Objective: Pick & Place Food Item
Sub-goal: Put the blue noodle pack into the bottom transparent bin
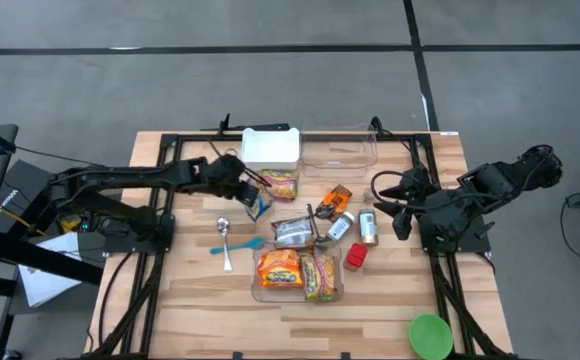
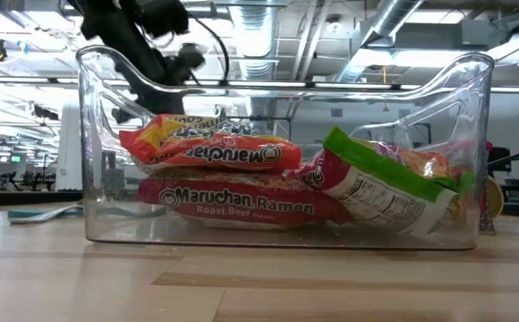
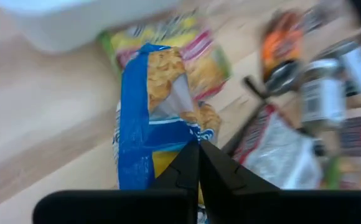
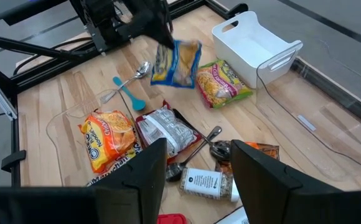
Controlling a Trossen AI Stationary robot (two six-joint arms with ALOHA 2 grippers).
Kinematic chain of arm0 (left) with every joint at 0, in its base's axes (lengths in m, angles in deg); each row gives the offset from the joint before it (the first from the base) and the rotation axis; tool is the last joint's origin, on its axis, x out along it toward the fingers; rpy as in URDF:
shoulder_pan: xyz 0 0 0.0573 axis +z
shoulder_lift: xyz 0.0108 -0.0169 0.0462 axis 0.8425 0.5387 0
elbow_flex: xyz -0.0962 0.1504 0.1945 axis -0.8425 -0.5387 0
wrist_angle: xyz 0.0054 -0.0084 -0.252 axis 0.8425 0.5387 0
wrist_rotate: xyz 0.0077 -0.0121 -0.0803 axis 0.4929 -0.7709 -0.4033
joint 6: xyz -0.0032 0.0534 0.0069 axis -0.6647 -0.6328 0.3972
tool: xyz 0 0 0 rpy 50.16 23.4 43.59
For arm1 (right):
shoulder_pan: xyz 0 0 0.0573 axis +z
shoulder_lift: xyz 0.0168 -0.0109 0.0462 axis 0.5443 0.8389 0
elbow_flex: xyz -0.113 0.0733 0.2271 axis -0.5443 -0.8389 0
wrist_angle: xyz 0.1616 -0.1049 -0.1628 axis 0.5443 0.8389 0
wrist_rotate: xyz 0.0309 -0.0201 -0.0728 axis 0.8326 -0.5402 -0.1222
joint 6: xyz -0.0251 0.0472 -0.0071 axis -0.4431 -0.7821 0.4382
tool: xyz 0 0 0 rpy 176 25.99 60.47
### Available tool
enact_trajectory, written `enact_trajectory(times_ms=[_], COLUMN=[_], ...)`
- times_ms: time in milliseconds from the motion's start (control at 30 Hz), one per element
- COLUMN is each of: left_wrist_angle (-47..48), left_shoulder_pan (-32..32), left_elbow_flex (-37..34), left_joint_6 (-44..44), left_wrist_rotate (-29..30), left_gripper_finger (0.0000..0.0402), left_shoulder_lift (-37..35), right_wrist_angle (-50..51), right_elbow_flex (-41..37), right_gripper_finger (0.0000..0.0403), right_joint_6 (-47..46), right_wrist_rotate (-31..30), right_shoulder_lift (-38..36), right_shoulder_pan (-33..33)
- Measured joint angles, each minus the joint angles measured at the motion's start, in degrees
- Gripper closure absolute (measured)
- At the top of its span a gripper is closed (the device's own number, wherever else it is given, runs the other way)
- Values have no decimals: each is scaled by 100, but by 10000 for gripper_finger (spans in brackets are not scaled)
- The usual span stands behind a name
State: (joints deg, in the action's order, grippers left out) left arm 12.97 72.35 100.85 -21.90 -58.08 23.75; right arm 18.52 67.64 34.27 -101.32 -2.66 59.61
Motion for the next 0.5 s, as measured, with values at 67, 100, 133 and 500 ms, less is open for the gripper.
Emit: enact_trajectory(times_ms=[67, 100, 133, 500], left_wrist_angle=[-159, -190, -288, -1278], left_shoulder_pan=[-2, -2, -9, -126], left_elbow_flex=[0, 0, 0, 0], left_joint_6=[-28, -29, -29, -70], left_wrist_rotate=[-18, -20, -34, -355], left_gripper_finger=[401, 401, 401, 401], left_shoulder_lift=[-238, -356, -461, -861], right_wrist_angle=[-2, 0, -1, 0], right_elbow_flex=[0, 0, 0, 0], right_gripper_finger=[232, 232, 232, 232], right_joint_6=[21, 23, 23, 43], right_wrist_rotate=[0, 0, 0, 0], right_shoulder_lift=[0, 0, 0, 2], right_shoulder_pan=[-2, -2, -2, -2])
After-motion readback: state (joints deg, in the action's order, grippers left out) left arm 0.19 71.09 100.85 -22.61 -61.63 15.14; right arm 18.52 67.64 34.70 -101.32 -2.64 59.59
